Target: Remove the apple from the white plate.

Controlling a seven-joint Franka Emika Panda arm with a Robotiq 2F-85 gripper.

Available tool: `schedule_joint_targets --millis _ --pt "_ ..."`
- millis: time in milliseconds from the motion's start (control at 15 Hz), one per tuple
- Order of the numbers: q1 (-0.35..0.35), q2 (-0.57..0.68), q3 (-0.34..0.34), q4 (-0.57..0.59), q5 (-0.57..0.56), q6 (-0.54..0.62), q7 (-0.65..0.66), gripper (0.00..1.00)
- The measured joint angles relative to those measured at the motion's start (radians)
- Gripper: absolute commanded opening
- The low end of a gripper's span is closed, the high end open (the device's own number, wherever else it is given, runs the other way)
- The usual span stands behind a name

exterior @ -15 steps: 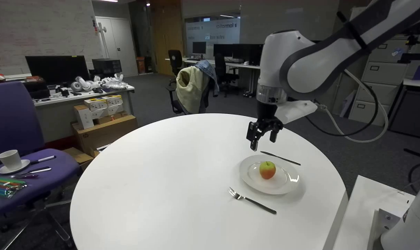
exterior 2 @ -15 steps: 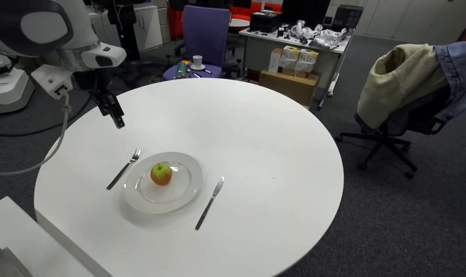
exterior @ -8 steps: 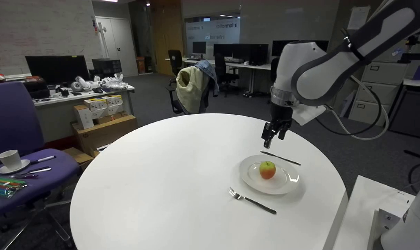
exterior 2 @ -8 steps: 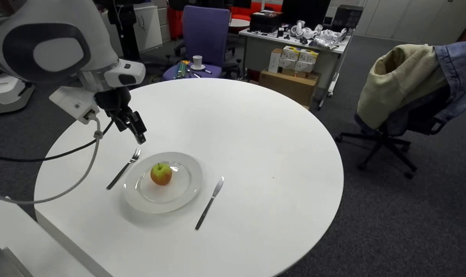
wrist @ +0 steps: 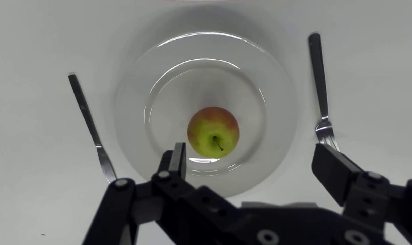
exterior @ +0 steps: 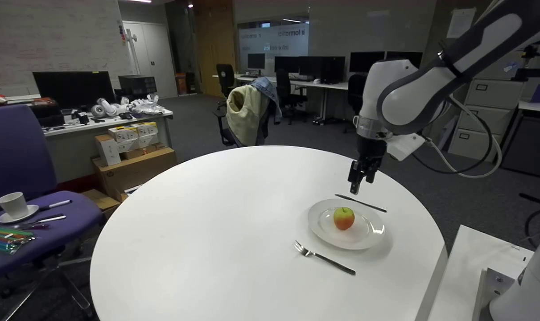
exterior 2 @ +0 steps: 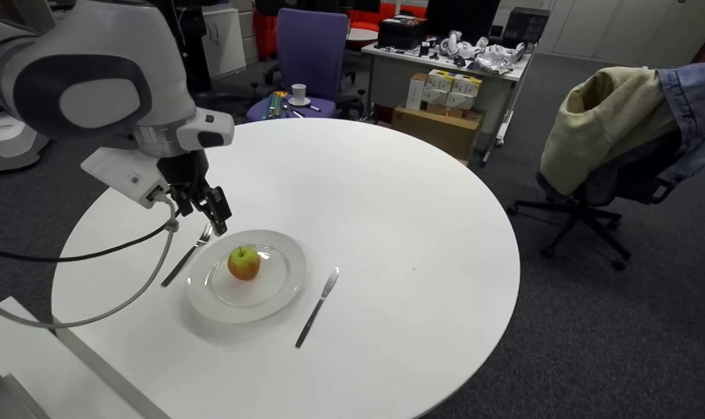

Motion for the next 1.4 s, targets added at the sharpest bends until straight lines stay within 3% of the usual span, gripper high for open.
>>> schedule_joint_targets --millis 400,1400 --pt "-0.002 0.032 0.000 0.004 -0.005 0.002 0.003 1.00" --pt "-0.038 0.358 -0.024 0.152 -0.018 0.063 0.006 1.00"
